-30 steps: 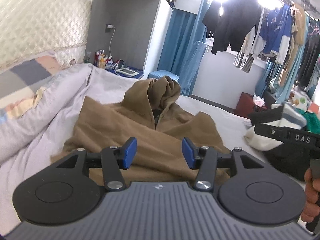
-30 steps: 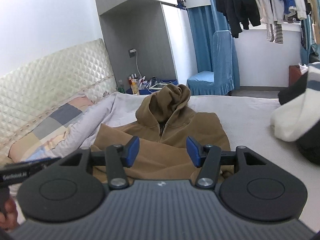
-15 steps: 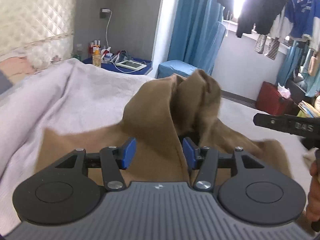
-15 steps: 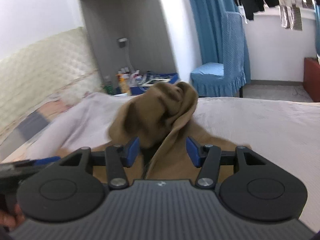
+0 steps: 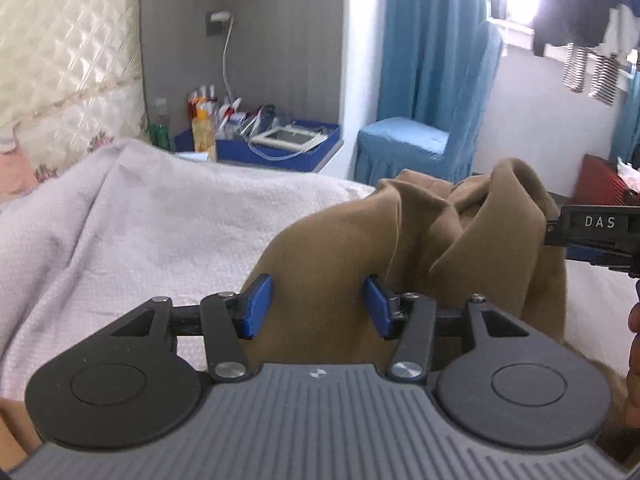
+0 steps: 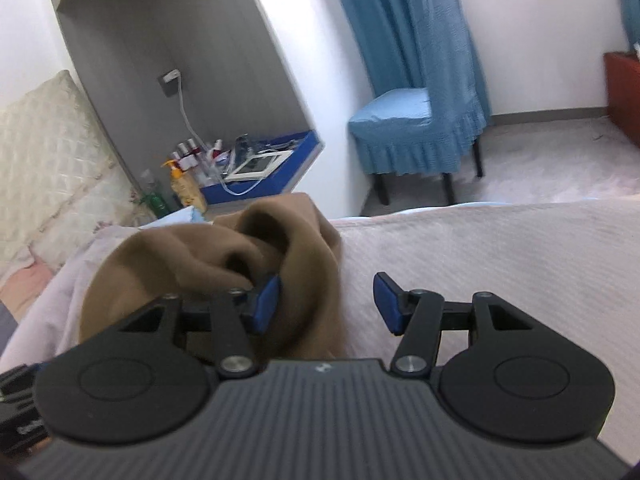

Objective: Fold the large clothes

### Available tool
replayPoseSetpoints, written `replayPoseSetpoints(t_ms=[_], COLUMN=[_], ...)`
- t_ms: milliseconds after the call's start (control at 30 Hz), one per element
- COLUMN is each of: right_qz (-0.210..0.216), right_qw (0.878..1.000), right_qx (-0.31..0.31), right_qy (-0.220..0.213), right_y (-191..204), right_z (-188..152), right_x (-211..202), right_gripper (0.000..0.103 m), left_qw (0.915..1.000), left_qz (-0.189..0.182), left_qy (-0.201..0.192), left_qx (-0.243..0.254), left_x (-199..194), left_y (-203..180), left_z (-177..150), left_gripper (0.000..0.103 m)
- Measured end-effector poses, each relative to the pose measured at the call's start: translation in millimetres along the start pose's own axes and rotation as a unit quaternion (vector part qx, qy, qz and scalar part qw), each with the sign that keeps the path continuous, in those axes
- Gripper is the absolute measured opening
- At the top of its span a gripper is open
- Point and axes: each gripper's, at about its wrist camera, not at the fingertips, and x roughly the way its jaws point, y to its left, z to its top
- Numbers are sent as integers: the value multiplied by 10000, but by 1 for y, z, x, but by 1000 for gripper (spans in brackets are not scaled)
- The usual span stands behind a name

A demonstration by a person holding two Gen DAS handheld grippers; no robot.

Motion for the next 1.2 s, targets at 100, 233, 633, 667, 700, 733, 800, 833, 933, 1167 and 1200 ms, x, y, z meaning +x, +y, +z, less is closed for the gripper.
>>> replayPoseSetpoints(t_ms=[100,233,633,667,700,733,800,833,933,1167,1200], right_qz=[120,337,792,840,891,953,1018,1037,1087,1189,1184], right_qw=[9996,9994,9935,9920,9905,9886,9861,9852,9829,9770,9757], right_qx=[246,68,-169,-272,-341,-410,-478,-476,-473,-794,-945], right_qy=[-3,35,-803,-901,-994,-1095,-1224,-1281,-1409,-1583,-1585], right_y=[-2,9,51,56,60,64,68,69,74,85,87], right_z=[4,15,30,26,21,13,-3,-13,-43,-130,-143], right_x=[6,-3,-163,-183,-202,-226,-260,-277,-320,-397,-407], right_gripper=[45,19,15,14,14,14,14,14,14,14,14], left_qw=[9999,9976,9836,9819,9806,9791,9773,9774,9768,9734,9725], left_qz=[-22,-240,-669,-704,-731,-750,-748,-724,-625,-397,-377], left_qy=[75,189,-142,-194,-235,-271,-318,-331,-324,-183,-158], left_qx=[-105,-629,-1667,-1745,-1806,-1873,-1955,-1960,-2025,-2251,-2292], left_x=[4,-10,-158,-179,-198,-218,-255,-271,-317,-390,-396], left_y=[2,26,83,86,89,91,95,95,98,108,109], left_z=[3,9,1,-5,-10,-18,-35,-44,-77,-167,-179], left_gripper=[33,17,13,13,13,13,13,13,12,12,12])
